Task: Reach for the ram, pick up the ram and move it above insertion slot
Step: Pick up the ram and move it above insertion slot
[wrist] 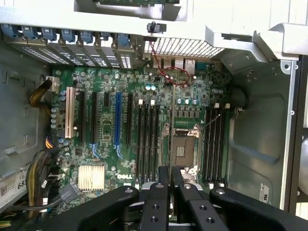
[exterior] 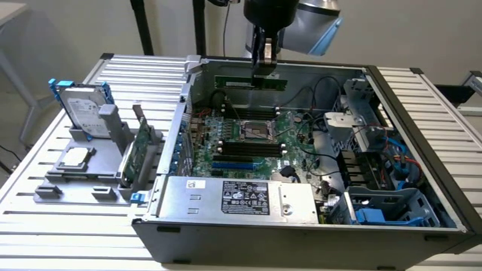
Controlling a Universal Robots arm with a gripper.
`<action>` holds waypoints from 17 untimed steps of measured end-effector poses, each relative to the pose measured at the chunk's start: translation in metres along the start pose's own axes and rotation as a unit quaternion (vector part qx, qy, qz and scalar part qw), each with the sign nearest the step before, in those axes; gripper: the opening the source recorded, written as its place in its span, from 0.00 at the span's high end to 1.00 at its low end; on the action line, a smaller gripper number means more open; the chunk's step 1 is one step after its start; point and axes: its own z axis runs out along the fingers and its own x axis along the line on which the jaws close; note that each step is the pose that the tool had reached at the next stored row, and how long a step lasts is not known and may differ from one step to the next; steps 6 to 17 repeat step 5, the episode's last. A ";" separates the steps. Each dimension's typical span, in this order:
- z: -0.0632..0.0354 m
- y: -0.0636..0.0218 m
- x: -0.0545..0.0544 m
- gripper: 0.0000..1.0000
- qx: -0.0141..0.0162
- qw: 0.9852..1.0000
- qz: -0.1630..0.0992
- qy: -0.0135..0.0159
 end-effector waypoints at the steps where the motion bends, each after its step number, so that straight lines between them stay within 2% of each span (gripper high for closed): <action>1: 0.0000 0.0000 0.000 0.86 0.000 1.000 0.000 0.000; 17: 0.0000 0.0000 0.000 0.86 0.000 1.000 0.000 0.000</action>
